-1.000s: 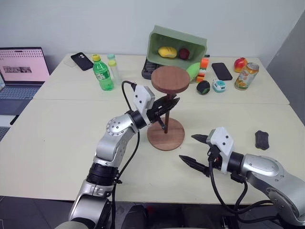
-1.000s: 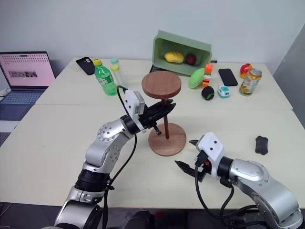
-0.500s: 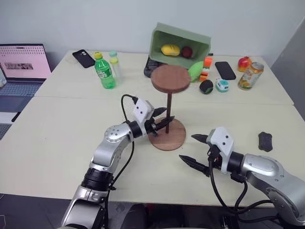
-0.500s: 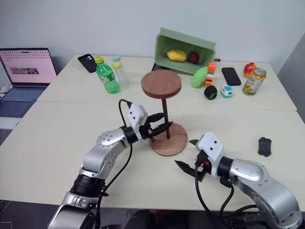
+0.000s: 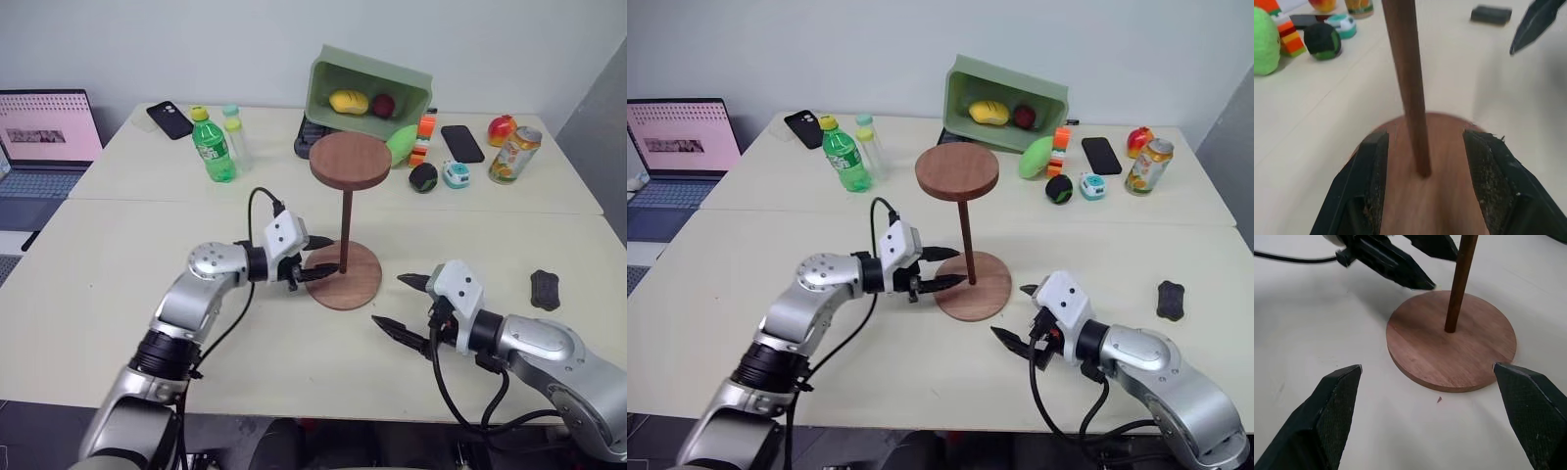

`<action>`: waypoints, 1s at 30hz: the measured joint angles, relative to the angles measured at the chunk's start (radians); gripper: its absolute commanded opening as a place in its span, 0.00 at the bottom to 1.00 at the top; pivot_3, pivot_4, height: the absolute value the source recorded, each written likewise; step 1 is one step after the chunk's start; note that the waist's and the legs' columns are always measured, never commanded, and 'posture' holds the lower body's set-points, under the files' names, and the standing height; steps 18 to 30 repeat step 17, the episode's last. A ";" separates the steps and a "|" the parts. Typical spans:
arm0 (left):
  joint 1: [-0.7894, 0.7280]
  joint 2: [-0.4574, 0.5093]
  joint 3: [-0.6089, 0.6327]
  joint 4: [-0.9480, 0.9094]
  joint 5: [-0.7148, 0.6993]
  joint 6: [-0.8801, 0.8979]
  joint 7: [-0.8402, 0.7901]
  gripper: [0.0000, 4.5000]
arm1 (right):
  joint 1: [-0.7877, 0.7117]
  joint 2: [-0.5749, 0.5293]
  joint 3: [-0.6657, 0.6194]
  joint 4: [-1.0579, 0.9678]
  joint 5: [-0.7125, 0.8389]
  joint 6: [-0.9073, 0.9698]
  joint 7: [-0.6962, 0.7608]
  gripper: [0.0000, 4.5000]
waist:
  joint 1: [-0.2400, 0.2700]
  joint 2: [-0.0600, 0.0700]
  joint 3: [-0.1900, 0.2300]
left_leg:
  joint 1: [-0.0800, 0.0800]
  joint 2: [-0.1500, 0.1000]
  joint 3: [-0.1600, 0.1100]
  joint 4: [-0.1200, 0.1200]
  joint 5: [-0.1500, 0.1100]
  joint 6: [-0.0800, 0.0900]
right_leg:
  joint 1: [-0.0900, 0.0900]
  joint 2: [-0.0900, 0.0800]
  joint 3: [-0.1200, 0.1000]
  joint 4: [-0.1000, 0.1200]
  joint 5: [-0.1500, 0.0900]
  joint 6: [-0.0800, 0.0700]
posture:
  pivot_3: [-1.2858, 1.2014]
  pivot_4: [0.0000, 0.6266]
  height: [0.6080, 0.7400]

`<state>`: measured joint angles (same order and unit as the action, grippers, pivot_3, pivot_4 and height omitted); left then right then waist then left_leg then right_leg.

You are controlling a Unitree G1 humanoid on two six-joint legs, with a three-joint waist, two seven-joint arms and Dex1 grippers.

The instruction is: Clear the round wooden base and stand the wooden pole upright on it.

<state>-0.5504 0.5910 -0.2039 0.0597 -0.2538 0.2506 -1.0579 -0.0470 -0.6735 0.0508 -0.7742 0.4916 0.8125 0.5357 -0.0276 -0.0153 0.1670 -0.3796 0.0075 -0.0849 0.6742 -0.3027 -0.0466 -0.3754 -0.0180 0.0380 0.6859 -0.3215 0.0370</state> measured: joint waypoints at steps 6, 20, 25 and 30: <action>-0.005 0.109 0.024 0.003 0.004 0.005 -0.068 0.55 | 0.010 -0.055 -0.058 0.046 -0.001 -0.054 0.061 1.00 | 0.000 0.000 0.001 | 0.000 0.000 0.000 0.000 0.000 0.000 | 0.000 0.000 0.000 -0.001 0.000 0.000 | 0.52 0.24 1.00; 0.365 0.423 0.400 -0.121 -0.063 0.107 -0.127 0.55 | 0.076 -0.203 -0.285 0.174 0.039 -0.263 0.362 1.00 | 0.000 0.001 0.004 | 0.000 0.002 0.004 -0.009 0.000 0.001 | -0.004 -0.001 0.002 -0.004 0.000 0.000 | 0.52 0.24 1.00; 0.365 0.423 0.400 -0.121 -0.063 0.107 -0.127 0.55 | 0.076 -0.203 -0.285 0.174 0.039 -0.263 0.362 1.00 | 0.000 0.001 0.004 | 0.000 0.002 0.004 -0.009 0.000 0.001 | -0.004 -0.001 0.002 -0.004 0.000 0.000 | 0.52 0.24 1.00; 0.365 0.423 0.400 -0.121 -0.063 0.107 -0.127 0.55 | 0.076 -0.203 -0.285 0.174 0.039 -0.263 0.362 1.00 | 0.000 0.001 0.004 | 0.000 0.002 0.004 -0.009 0.000 0.001 | -0.004 -0.001 0.002 -0.004 0.000 0.000 | 0.52 0.24 1.00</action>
